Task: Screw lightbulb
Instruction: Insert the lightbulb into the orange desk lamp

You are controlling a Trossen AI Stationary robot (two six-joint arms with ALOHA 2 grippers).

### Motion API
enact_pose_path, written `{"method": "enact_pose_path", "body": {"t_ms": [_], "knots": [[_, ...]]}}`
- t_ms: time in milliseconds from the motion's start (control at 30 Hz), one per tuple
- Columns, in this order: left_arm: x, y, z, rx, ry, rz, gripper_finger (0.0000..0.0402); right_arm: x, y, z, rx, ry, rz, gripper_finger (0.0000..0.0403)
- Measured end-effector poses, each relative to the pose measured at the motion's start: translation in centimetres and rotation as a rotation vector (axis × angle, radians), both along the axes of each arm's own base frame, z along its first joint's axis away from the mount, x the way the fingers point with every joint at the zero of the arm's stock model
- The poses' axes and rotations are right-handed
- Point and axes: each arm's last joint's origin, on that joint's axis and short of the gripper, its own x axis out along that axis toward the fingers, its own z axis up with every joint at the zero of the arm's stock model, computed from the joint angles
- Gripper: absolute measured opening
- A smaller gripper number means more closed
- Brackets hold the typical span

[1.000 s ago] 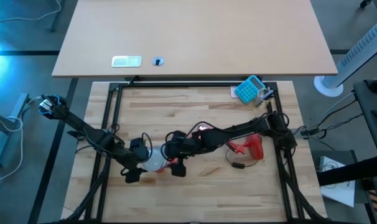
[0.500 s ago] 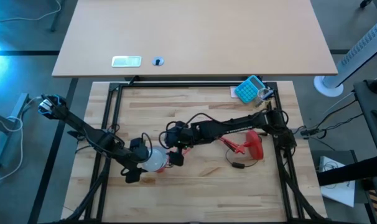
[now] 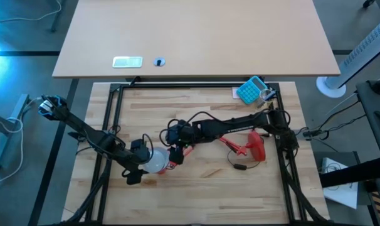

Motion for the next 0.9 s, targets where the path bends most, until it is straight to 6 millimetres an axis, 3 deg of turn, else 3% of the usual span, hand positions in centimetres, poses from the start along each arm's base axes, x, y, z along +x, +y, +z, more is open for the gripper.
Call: {"method": "enact_pose_path", "body": {"t_ms": [333,700,900], "knots": [[0.0,0.0,0.0,-0.006,0.002,-0.003,0.0269,0.2,-0.4,-0.5,-0.001,0.007,-0.017,0.0173],[0.0,0.0,0.1,-0.026,0.004,0.038,0.0269,0.7,-0.8,-0.3,0.007,-0.048,-0.076,0.0072],[0.0,0.0,0.1,-0.065,0.011,0.098,0.0269,1.7,0.0,-0.7,0.06,-0.121,-0.041,0.003]]}}
